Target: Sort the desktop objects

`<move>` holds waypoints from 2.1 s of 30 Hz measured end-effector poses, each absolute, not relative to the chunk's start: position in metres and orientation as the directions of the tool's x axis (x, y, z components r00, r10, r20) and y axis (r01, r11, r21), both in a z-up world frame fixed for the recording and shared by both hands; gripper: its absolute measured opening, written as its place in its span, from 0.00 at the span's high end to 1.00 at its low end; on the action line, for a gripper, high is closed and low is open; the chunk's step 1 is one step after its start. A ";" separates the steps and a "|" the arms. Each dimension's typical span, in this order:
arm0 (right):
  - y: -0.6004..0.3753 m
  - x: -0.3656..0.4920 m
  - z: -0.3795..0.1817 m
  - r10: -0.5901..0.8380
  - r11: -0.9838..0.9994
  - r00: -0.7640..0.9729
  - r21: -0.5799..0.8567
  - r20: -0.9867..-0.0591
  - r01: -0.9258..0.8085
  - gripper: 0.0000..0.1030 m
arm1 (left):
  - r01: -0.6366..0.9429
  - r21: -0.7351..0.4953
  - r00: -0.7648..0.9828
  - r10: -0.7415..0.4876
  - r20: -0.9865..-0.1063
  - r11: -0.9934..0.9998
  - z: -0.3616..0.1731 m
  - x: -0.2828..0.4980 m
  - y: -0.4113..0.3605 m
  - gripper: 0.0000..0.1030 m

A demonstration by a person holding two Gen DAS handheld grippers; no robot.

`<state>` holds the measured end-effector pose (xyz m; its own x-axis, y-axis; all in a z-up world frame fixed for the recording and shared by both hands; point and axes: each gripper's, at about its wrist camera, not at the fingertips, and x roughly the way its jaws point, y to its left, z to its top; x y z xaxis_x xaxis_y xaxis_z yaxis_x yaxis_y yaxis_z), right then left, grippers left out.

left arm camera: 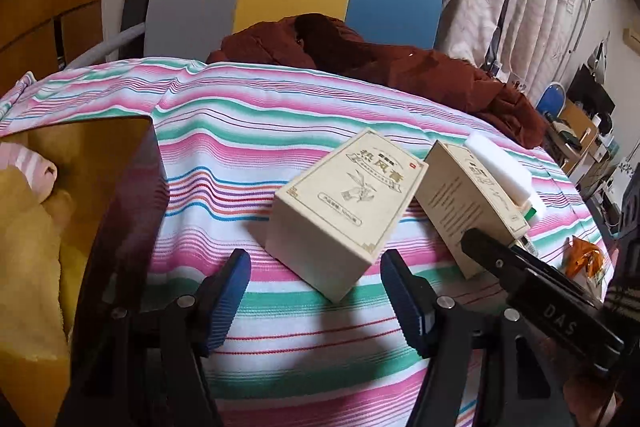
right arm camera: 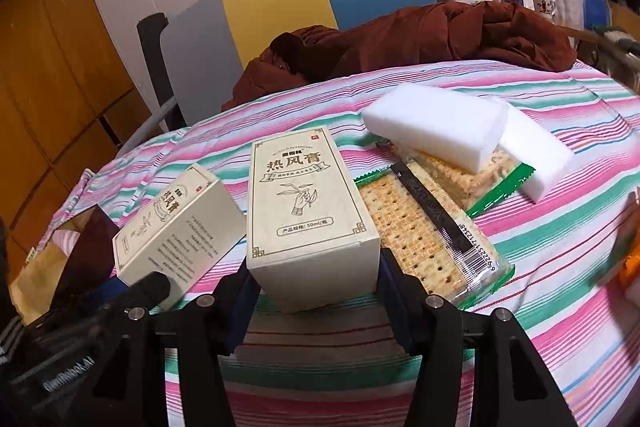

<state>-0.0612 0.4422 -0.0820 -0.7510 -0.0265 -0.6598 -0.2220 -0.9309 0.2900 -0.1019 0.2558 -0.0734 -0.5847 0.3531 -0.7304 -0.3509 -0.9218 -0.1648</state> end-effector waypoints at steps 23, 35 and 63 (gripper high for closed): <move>0.448 -0.061 -0.084 -0.032 -0.918 -0.759 0.320 -0.650 -0.235 0.45 | -0.388 0.024 -0.622 0.243 -0.744 -0.921 -0.064 -0.101 0.285 0.38; 0.455 -0.056 -0.084 -0.029 -0.903 -0.769 0.346 -0.639 -0.254 0.45 | -0.425 -0.115 -0.485 0.333 -0.809 -0.898 -0.070 -0.121 0.289 0.38; 0.459 -0.055 -0.085 -0.046 -0.896 -0.771 0.367 -0.635 -0.249 0.45 | -0.257 -0.501 -0.372 0.563 -0.738 -0.826 -0.067 -0.132 0.257 0.39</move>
